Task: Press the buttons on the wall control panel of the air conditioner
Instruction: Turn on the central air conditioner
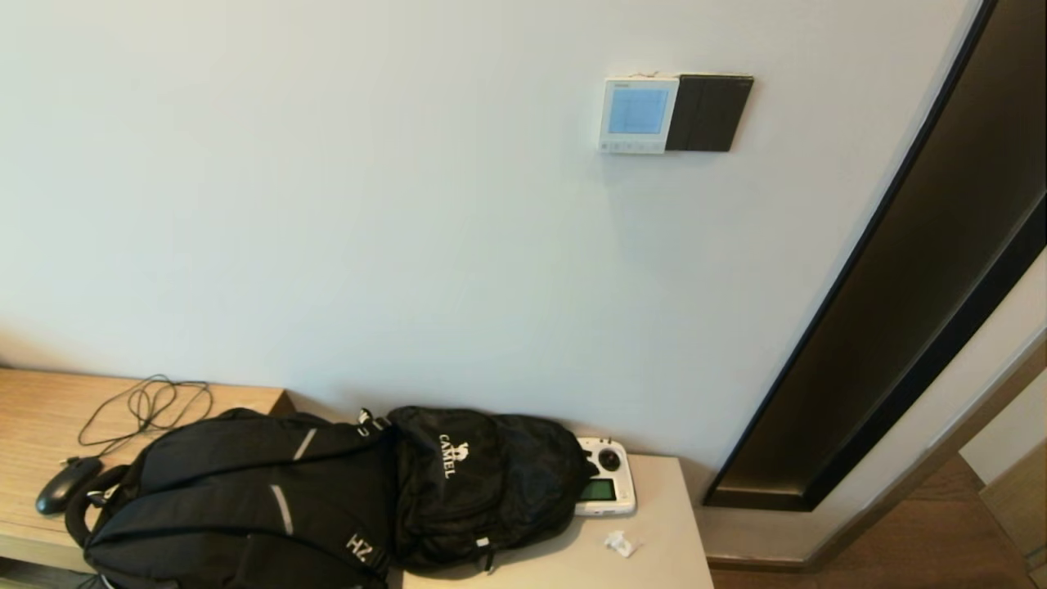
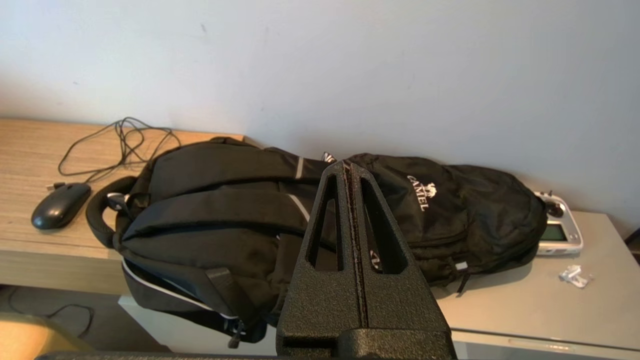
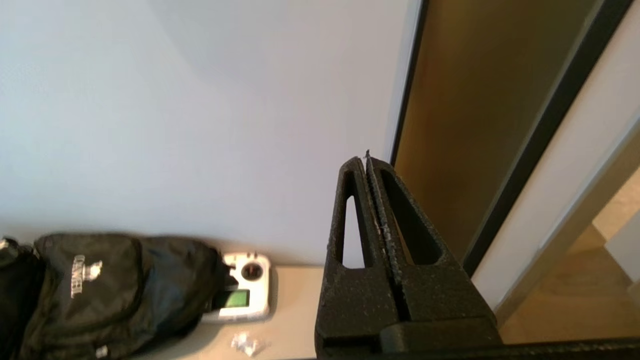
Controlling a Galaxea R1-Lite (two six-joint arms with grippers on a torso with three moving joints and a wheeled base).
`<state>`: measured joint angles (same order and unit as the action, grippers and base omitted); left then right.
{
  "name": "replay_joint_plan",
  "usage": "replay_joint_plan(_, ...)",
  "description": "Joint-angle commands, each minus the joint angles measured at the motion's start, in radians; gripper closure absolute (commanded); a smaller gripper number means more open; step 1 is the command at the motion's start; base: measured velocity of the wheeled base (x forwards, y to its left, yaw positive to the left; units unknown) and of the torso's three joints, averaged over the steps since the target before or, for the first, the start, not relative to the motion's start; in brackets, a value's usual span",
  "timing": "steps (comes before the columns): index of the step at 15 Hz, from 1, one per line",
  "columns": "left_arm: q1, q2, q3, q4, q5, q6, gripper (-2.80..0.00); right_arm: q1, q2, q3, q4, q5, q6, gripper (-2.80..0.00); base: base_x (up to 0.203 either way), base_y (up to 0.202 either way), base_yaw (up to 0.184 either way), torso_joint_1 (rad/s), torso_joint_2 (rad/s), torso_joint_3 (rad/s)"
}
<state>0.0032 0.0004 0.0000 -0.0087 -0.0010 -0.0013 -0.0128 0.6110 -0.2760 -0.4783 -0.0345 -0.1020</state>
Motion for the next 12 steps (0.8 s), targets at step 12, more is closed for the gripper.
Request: replay_joint_plan(12, 0.001, 0.0, 0.0, -0.001, 0.0, 0.0, 0.0, 0.343, 0.938, -0.801, -0.115, -0.23, 0.014, 0.0, 0.0, 0.0, 0.0, 0.001, 0.0, 0.0)
